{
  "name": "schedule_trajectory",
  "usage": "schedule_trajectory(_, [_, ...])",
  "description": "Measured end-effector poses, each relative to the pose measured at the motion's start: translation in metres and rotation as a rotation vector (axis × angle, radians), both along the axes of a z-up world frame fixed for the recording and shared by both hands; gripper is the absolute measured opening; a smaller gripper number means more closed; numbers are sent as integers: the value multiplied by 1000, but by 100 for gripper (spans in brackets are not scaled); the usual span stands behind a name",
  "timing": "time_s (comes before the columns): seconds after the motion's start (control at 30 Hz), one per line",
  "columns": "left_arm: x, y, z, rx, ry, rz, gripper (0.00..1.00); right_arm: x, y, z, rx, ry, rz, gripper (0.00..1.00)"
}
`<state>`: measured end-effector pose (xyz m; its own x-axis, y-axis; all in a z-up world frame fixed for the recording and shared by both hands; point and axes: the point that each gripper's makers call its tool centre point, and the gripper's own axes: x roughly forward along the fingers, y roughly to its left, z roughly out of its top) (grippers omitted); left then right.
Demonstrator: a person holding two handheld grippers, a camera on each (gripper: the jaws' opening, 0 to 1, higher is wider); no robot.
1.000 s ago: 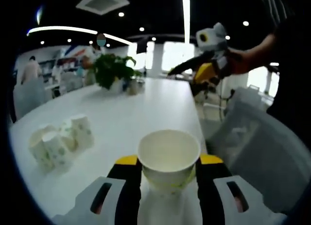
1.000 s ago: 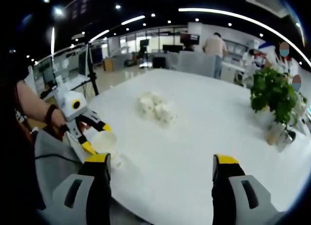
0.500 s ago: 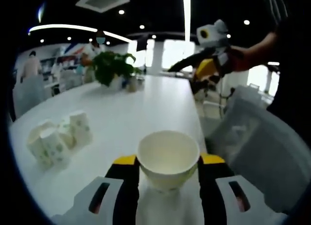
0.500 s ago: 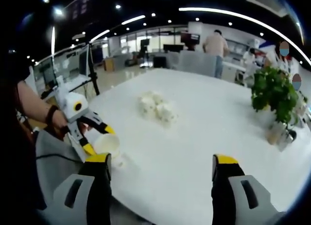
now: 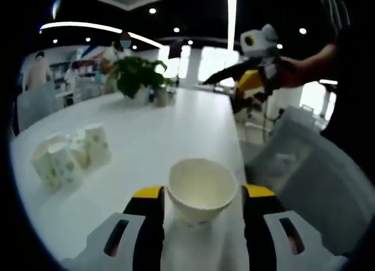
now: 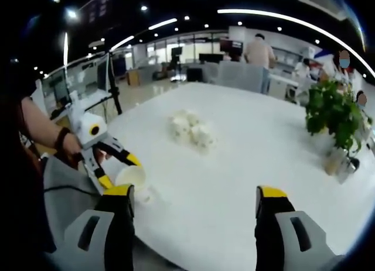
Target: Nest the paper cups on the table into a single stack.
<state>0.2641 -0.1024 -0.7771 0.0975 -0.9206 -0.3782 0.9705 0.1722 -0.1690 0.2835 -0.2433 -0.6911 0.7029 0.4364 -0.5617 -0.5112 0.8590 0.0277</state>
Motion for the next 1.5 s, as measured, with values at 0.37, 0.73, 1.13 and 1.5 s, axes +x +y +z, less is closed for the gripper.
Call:
schedule_trajectory(0.37, [2, 7, 3, -15, 18, 33, 51, -2, -1, -3, -1, 5, 2, 83])
schedule_trajectory(0.73, [3, 31, 5, -3, 24, 106, 53, -4, 0, -5, 4, 6, 10, 83])
schedule_trajectory(1.13, [29, 66, 45, -88, -22, 274, 59, -6, 4, -9, 22, 6, 31, 82])
schedule_trajectory(1.5, [36, 89, 83, -80, -103, 340, 72, 0, 6, -10, 47, -6, 44, 82])
